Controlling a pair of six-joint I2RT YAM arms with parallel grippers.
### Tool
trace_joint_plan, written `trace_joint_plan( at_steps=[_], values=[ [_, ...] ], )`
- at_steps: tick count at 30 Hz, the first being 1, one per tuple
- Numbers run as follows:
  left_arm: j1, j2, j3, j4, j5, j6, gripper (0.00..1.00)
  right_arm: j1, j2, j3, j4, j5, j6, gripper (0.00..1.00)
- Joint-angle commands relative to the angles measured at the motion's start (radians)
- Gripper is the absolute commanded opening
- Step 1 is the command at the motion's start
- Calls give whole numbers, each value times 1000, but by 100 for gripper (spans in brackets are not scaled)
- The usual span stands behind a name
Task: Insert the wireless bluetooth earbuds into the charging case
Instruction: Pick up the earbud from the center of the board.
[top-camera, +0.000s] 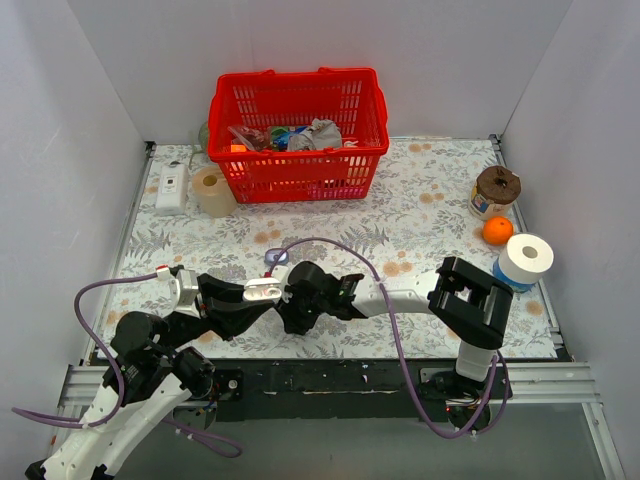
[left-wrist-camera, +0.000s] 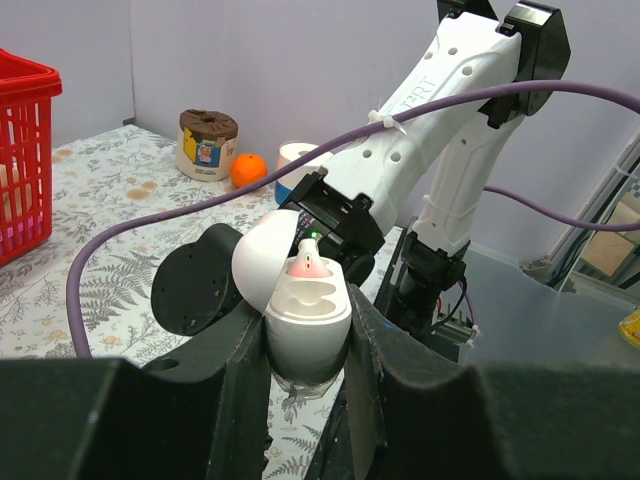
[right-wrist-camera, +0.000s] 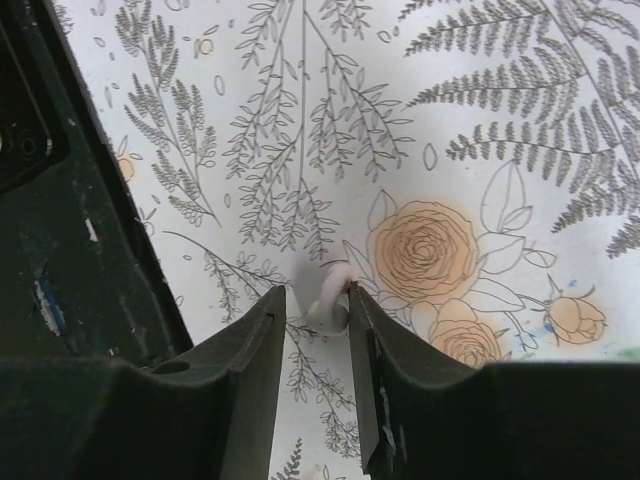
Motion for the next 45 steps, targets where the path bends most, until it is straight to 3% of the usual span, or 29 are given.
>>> trace_joint_plan(
  at_steps=[1,7,16,22,26,28,29,32,38,42,45],
  values=[
    [-2,-3,11,1,-2,1,0,-7,-8,6,-29,57,6,38],
    [-2,-2,8,8,1,-4,0,-10,-20,0,-24,77,6,27],
    [-2,3,7,14,2,-4,0,-21,-54,-20,-12,89,9,2],
    [-2,12,-1,29,8,-10,0,-32,-85,-42,-23,80,6,1],
    [-1,21,-7,37,16,-16,0,-35,-74,-45,-29,68,11,13],
    [-1,18,-6,40,19,-21,0,-33,-75,-55,-14,64,18,9],
    [-2,18,-7,37,19,-22,0,-33,-79,-59,-11,63,20,2],
    [-2,10,-3,18,10,-18,0,-36,-111,-51,-43,86,8,1],
    [-2,23,7,1,11,-5,0,-133,-445,-16,-276,161,-37,1],
    [-2,73,-36,116,79,-18,0,-136,-634,96,-513,192,-133,1],
    [-2,119,-90,272,149,-33,0,-125,-741,183,-574,129,-156,1]
  ],
)
